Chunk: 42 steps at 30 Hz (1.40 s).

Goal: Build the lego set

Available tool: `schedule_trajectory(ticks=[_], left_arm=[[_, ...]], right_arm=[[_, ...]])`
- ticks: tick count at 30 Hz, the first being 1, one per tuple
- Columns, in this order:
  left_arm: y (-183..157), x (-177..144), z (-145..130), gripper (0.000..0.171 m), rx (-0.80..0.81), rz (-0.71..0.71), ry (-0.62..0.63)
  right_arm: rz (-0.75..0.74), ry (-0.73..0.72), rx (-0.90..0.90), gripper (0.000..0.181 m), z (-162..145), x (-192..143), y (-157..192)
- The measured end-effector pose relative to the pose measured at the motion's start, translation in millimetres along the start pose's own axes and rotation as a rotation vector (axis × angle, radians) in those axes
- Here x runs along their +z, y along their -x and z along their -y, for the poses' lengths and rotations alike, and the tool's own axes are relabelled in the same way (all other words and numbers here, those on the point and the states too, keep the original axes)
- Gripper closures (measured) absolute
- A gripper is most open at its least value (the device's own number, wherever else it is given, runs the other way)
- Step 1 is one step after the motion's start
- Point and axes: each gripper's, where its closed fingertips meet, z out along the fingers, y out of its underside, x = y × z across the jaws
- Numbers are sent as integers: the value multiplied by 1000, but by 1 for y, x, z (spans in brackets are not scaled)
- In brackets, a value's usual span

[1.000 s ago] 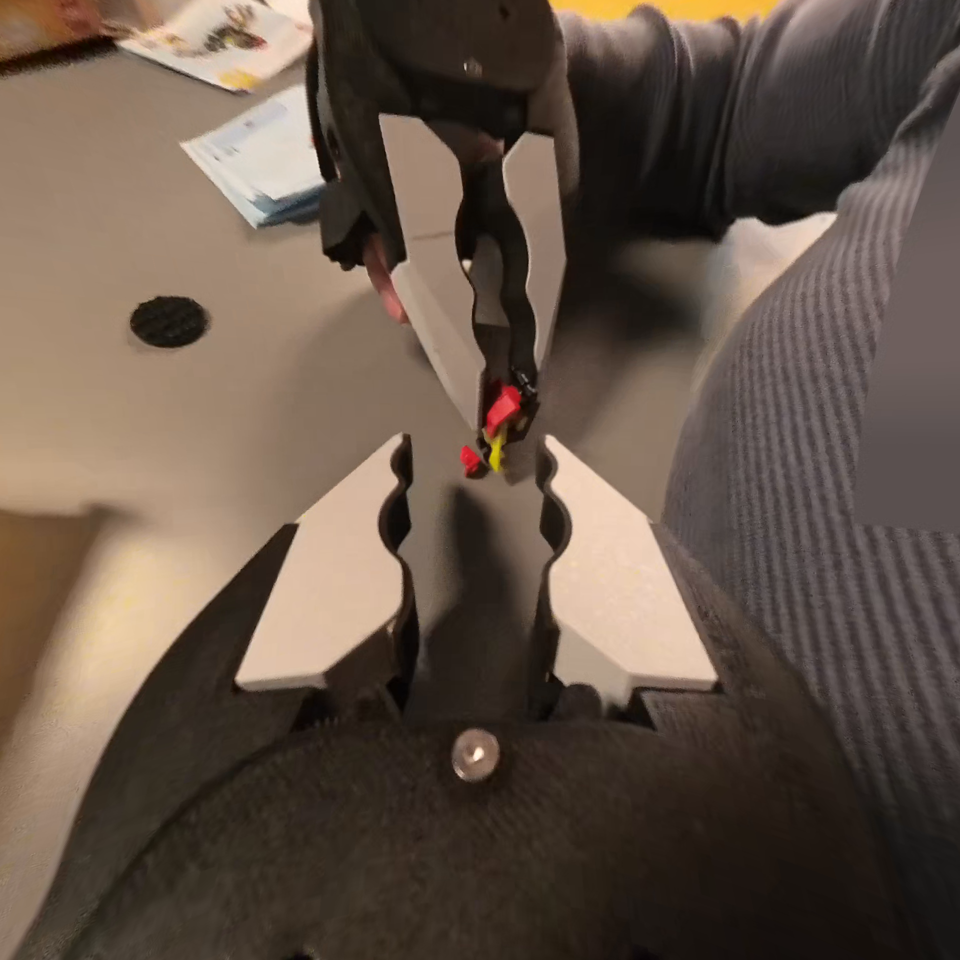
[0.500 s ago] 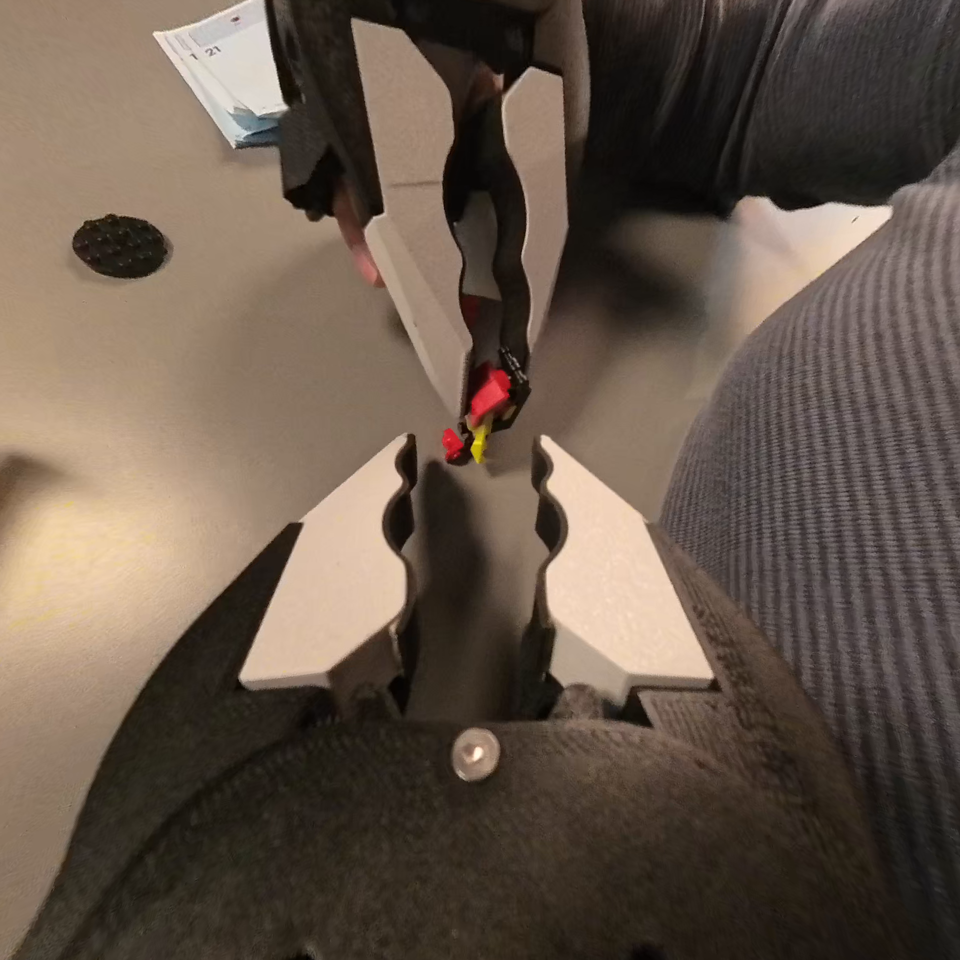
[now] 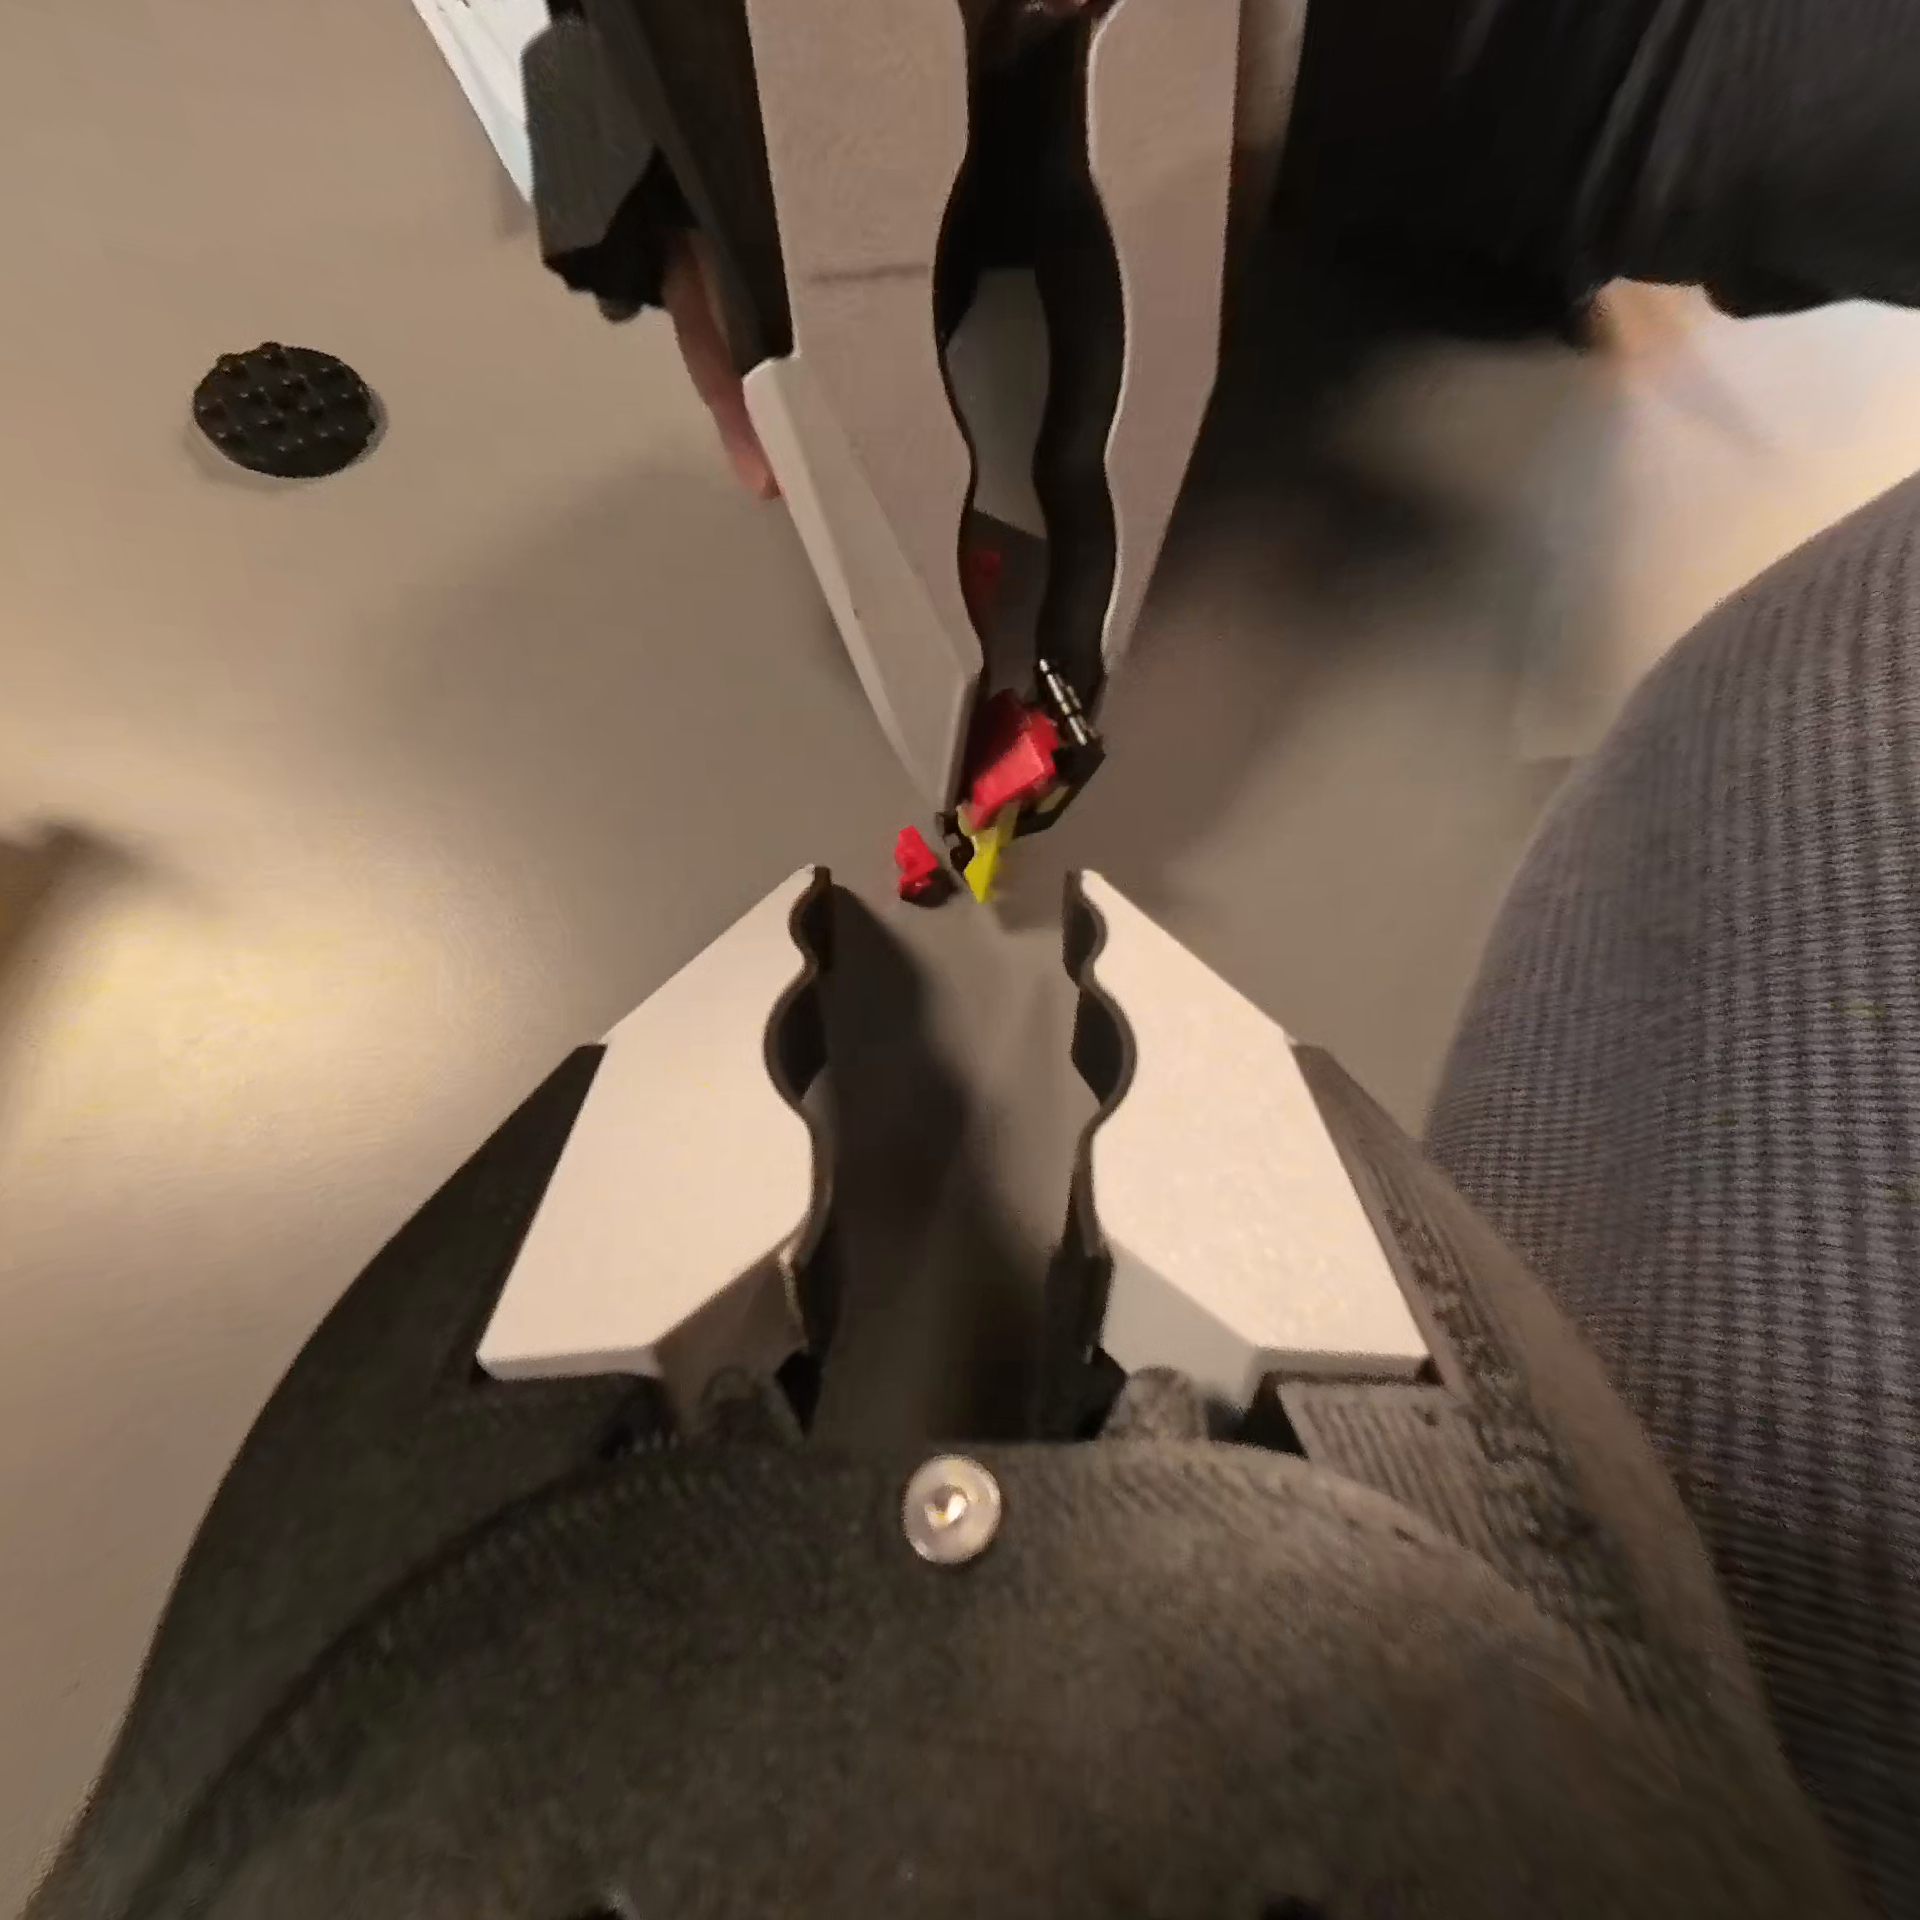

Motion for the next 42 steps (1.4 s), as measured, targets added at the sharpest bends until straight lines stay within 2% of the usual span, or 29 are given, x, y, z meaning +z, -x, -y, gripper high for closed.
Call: schedule_trajectory(ticks=[8,20,25,42], left_arm=[[-4,0,3,127,-71,63,-38],[-1,9,1,127,-101,262,-3],[3,11,2,133,-124,364,4],[-2,10,0,139,-198,467,0]], right_arm=[[39,-31,23,163,-1,0,-2],[116,-66,79,163,-2,-2,-6],[105,-61,69,163,-5,-4,-4],[54,-26,35,164,-4,-3,-7]])
